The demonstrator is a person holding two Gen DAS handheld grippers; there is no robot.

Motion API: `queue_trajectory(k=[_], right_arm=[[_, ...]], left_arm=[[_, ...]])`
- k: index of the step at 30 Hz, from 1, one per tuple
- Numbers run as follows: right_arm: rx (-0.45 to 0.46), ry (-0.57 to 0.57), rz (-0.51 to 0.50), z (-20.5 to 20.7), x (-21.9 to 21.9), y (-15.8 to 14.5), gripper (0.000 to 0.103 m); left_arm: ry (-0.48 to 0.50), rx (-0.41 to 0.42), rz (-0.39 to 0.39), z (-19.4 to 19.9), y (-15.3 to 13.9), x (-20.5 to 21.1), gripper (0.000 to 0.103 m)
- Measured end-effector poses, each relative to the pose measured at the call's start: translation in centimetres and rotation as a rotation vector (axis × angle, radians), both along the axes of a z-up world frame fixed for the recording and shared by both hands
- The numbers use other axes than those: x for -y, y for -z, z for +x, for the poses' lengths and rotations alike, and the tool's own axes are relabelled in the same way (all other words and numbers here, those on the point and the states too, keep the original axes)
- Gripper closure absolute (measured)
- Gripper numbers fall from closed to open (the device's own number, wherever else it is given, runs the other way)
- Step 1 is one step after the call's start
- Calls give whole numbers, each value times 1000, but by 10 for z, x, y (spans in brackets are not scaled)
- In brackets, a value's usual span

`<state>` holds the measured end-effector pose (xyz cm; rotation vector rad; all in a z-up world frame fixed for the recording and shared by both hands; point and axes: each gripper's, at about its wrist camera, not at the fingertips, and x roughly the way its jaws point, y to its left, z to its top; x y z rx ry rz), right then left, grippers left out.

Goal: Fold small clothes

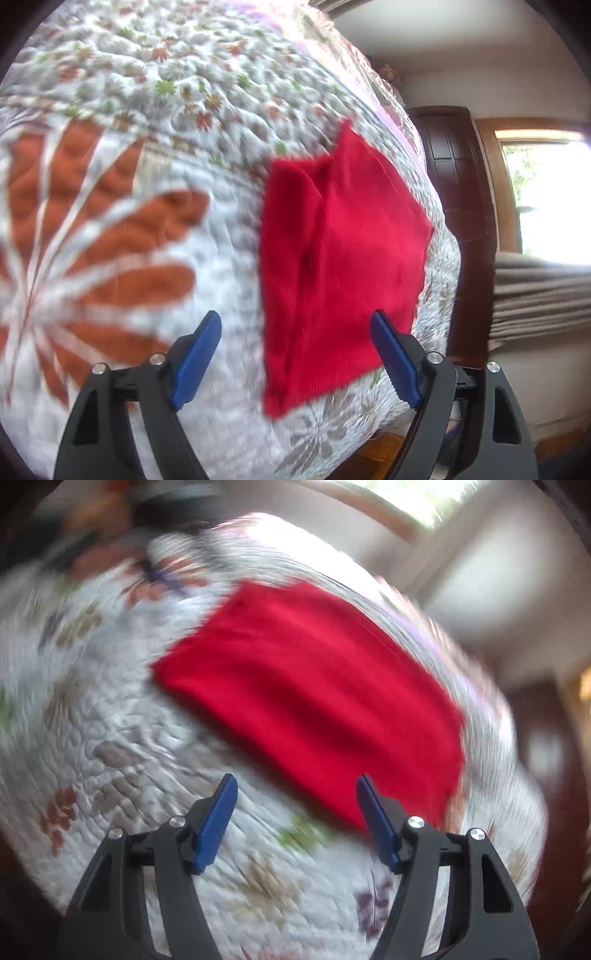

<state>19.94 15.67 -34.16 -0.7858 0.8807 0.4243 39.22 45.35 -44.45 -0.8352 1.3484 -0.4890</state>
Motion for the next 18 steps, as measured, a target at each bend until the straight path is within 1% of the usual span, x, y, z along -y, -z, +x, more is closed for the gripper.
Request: queue_trajectory(k=[2,3,6,8,10,11,12,14,16,18], right_arm=[[91,-87,-63,-11,-38,18,31],[129,-125,-99,-14,-58,31,31],[176,-161,-165,-11,-83,61,32],[188,-167,-191,-3,-96,72,32],[189,-170,-209,2,-106,84,33],[191,-173,-223,5,-110,92,35],[195,-172,-233,9,-113,98,37],[211,-166,-231,12,-116,103,39],[241,-163,-220,17,-126,109,39],[266,-163,-211,23,-135,112,40]], left_arm=[[2,0,-25,17,12,-3,20],[8,1,-46,23,18,-2,20],[34,15,-120,38,32,-6,20],[61,37,-163,46,36,-2,20],[89,60,-191,54,36,7,20],[102,63,-217,58,37,13,20],[117,62,-226,61,37,20,20],[164,71,-240,70,39,37,20],[193,72,-237,77,40,48,20],[202,64,-244,85,42,58,20]])
